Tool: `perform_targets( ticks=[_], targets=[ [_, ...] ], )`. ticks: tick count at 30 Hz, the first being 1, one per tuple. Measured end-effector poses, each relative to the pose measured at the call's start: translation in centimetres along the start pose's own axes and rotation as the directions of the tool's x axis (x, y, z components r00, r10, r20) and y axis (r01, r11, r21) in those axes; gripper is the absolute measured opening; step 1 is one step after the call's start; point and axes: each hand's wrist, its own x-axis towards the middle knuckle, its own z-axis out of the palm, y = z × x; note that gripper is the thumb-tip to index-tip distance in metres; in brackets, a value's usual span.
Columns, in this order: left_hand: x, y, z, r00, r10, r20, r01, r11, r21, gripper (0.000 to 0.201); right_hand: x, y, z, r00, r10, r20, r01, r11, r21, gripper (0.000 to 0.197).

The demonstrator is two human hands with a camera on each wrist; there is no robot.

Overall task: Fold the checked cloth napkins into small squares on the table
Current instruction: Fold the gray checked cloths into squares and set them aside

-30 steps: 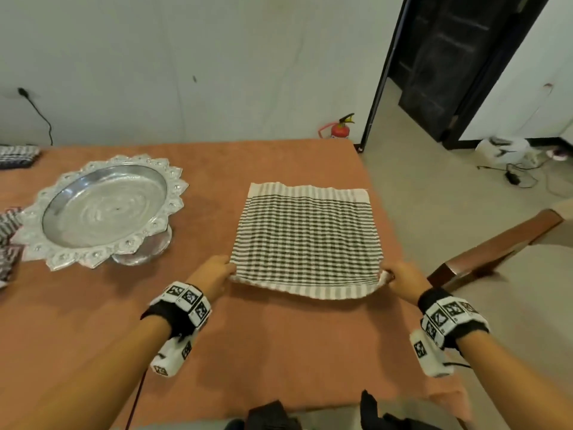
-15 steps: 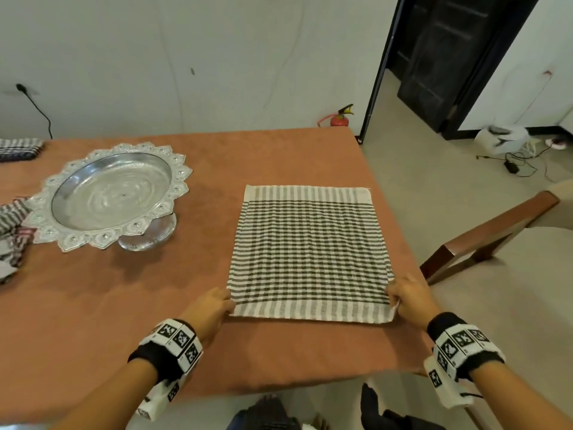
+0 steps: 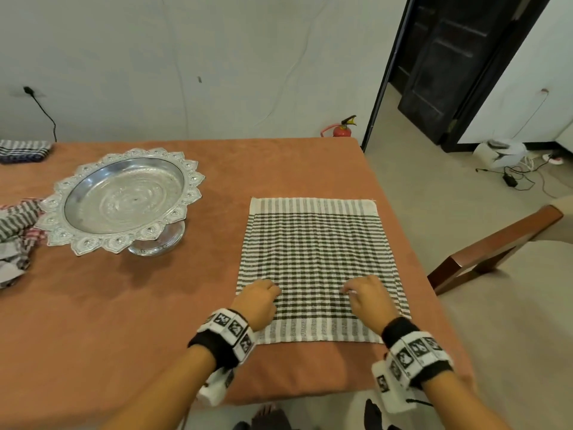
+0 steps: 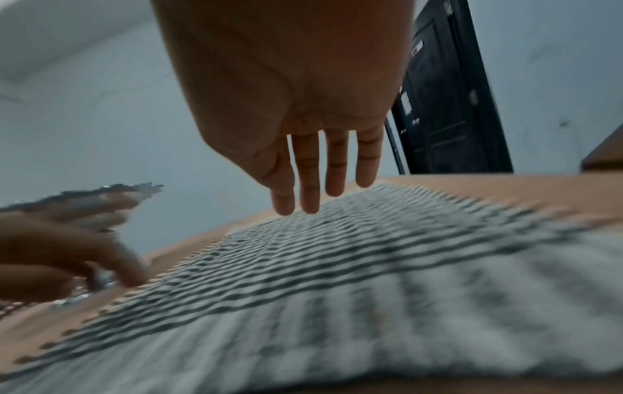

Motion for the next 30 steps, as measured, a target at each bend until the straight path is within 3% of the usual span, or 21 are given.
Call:
perform_targets(
  ticks=[3,5,7,9,11,13,15,16,18,21,24,27,30],
  targets=[
    [1.6,2.3,2.2,0.991,-0.112,0.067,0.114,0.993,-0.037,0.053,0.3,-4.3,3.4,0.982,0.083,0.171,-0.077,0.996,-0.042,0.043],
    [1.4,2.2,4.1,0.98,-0.17,0.105,0.171,0.985,-0.008,0.063,-0.1,-5.4,5.0,0.934,0.18,0.31,-0.143,0.98,-0.138,0.054],
    [0.6,0.9,5.3,0.992,-0.127,-0.012,0.127,0.992,-0.002,0.065,-0.6,-4.7,5.8,0.901,0.212,0.378,-0.148,0.971,-0.19,0.059],
    [-0.8,-1.0,6.4,0.991,-0.101,0.082,0.095,0.993,0.077,0.065,-1.2,-2.9,5.6,0.882,0.216,0.418,-0.14,0.969,-0.204,0.069],
    [-1.2,-3.5,9.1,0.991,-0.127,0.051,0.117,0.98,0.162,0.063,-2.0,-0.7,4.6,0.876,0.226,0.427,-0.14,0.964,-0.225,0.082],
    [-2.6,-4.0,6.5,0.975,-0.183,0.13,0.167,0.978,0.122,0.066,-3.1,1.5,3.3,0.861,0.282,0.423,-0.203,0.953,-0.223,0.071],
    [-2.7,-4.9,5.3,0.976,-0.212,0.048,0.207,0.975,0.083,0.082,-4.0,3.4,2.1,0.844,0.369,0.389,-0.292,0.925,-0.244,0.064],
    [-2.9,-5.0,4.5,0.967,-0.226,0.121,0.22,0.974,0.058,0.085,-4.0,3.6,1.4,0.835,0.418,0.359,-0.336,0.902,-0.269,0.064],
    [-2.1,-4.3,2.9,0.956,-0.265,0.125,0.26,0.964,0.056,0.065,-3.1,2.5,0.8,0.844,0.466,0.267,-0.393,0.874,-0.285,0.064],
    [0.7,-1.1,1.4,0.983,-0.14,0.122,0.138,0.99,0.025,0.056,0.4,-2.9,2.2,0.909,0.338,0.245,-0.289,0.933,-0.215,0.06],
    [3.7,1.2,1.5,0.975,-0.05,0.217,0.052,0.999,-0.003,0.058,3.6,-7.4,4.7,0.9,0.233,0.367,-0.183,0.969,-0.164,0.055],
    [4.3,-0.5,1.9,0.961,-0.035,0.274,0.032,0.999,0.016,0.059,4.0,-5.7,4.8,0.888,0.247,0.388,-0.196,0.966,-0.166,0.053],
    [3.8,-4.5,1.3,0.97,-0.136,0.201,0.129,0.991,0.048,0.059,2.5,-0.8,2.8,0.858,0.39,0.335,-0.36,0.921,-0.148,0.055]
  ],
)
